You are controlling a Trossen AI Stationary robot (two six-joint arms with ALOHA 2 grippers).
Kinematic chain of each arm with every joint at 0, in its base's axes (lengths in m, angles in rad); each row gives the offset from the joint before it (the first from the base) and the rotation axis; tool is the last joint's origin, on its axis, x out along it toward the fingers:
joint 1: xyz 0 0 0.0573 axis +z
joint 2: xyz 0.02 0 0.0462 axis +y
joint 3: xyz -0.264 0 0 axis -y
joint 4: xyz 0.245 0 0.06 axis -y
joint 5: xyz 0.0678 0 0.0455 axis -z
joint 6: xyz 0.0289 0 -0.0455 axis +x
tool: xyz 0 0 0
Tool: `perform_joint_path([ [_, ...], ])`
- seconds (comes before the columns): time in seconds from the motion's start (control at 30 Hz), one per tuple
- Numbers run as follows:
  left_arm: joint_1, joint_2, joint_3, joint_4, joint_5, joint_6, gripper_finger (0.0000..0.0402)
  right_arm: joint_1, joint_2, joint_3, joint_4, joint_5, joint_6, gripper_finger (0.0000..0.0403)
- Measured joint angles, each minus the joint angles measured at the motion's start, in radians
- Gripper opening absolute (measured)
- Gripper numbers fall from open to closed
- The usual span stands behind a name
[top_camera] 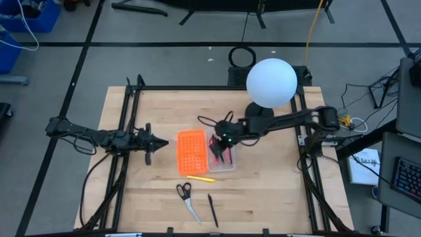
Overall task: Pick & place school supplies into a supply box
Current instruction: Put the yellow pen into the supply box
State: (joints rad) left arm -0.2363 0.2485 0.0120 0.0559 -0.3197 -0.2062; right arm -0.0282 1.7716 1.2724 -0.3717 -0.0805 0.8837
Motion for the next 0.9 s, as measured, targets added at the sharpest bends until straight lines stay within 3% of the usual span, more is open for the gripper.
perform_joint_path([
  [0.17, -0.001, 0.000, 0.000, 0.006, 0.032, 0.021, 0.0031, 0.049, -0.153, 0.000, -0.003, 0.142, -0.310, 0.0092],
  [0.3, -0.001, 0.000, -0.002, 0.081, 0.032, 0.049, 0.0031, 0.118, -0.305, -0.106, 0.063, 0.473, -0.525, 0.0072],
  [0.33, -0.001, -0.001, -0.002, 0.099, 0.032, 0.048, 0.0031, 0.128, -0.340, -0.154, 0.117, 0.502, -0.583, 0.0062],
  [0.5, 0.000, 0.000, -0.002, 0.066, 0.078, 0.048, 0.0031, 0.171, -0.555, -0.449, 0.422, 0.346, -0.839, 0.0006],
  [0.73, 0.000, 0.000, -0.002, 0.149, 0.112, 0.172, 0.0031, 0.170, -0.842, -0.841, 0.750, 0.337, -0.864, 0.0002],
  [0.9, 0.000, 0.000, -0.002, 0.219, 0.121, 0.203, 0.0031, 0.119, -1.000, -1.003, 0.844, 0.314, -0.810, 0.0001],
])
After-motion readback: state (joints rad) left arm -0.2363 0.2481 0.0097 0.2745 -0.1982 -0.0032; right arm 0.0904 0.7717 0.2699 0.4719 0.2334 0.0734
